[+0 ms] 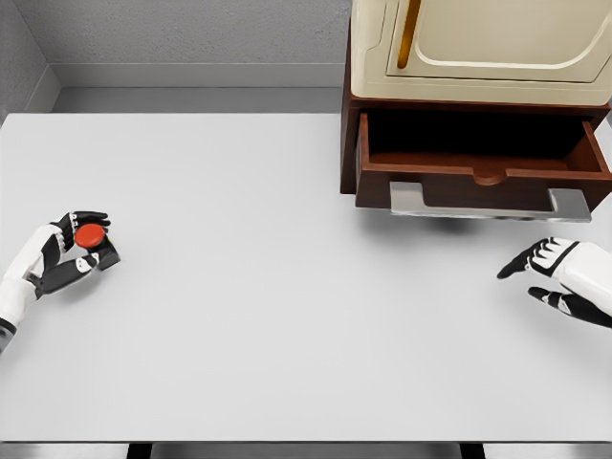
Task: Put the switch into the drawer with left arm, and close the drawer with right arm
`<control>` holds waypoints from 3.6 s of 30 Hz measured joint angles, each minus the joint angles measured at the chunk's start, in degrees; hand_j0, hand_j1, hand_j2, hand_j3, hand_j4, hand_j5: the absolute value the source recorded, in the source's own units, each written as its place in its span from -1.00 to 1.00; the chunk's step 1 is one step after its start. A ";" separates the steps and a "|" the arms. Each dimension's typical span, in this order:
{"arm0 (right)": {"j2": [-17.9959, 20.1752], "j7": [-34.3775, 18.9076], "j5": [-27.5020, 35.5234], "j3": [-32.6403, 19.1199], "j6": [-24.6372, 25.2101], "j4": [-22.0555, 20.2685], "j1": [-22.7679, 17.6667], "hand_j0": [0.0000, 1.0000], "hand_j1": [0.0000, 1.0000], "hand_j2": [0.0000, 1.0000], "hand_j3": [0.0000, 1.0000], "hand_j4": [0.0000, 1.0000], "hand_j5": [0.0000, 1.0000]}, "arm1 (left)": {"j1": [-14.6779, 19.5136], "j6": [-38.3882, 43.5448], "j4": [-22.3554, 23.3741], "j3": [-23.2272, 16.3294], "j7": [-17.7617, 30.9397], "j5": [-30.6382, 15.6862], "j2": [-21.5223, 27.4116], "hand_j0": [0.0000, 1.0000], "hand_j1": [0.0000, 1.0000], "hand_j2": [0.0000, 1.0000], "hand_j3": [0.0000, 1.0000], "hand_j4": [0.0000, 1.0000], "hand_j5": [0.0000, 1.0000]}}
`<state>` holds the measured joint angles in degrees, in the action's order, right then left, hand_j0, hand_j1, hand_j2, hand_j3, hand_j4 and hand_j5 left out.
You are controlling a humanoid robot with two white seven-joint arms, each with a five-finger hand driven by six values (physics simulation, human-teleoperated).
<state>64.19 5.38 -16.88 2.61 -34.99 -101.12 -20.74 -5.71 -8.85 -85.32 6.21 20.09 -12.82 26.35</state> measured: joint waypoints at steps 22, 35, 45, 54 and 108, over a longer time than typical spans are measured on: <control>0.89 -0.22 1.54 -1.01 0.00 -0.02 -1.14 0.37 0.37 0.37 0.37 0.37 0.37 | 0.44 0.12 -6.88 0.67 0.14 0.14 0.20 -0.15 -0.15 -0.15 -0.15 -0.15 -0.15; 1.03 -0.18 1.57 -1.02 0.00 -0.02 -1.14 0.37 0.37 0.37 0.37 0.37 0.37 | 5.45 2.65 -12.50 -4.35 0.04 0.15 0.56 -0.14 -0.14 -0.14 -0.14 -0.14 -0.14; 1.10 -0.18 1.57 -1.02 0.00 -0.02 -1.14 0.37 0.37 0.37 0.37 0.37 0.37 | 16.17 6.40 -13.55 -13.24 -0.03 0.31 0.59 -0.14 -0.14 -0.14 -0.14 -0.14 -0.14; 1.10 -0.15 1.60 -1.02 0.00 -0.02 -1.14 0.37 0.37 0.37 0.37 0.37 0.37 | 23.64 7.98 -14.38 -20.08 -0.09 0.04 0.37 -0.14 -0.14 -0.14 -0.14 -0.14 -0.14; 1.02 0.12 2.02 -0.65 0.00 -0.02 -1.23 0.37 0.37 0.37 0.37 0.37 0.37 | 41.92 13.68 -8.33 -38.60 -0.10 28.41 -22.93 -0.13 -0.13 -0.13 -0.13 -0.13 -0.13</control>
<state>65.21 5.50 -14.86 1.97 -34.99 -101.14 -21.97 36.21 4.83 -93.65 -32.39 19.98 15.60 3.42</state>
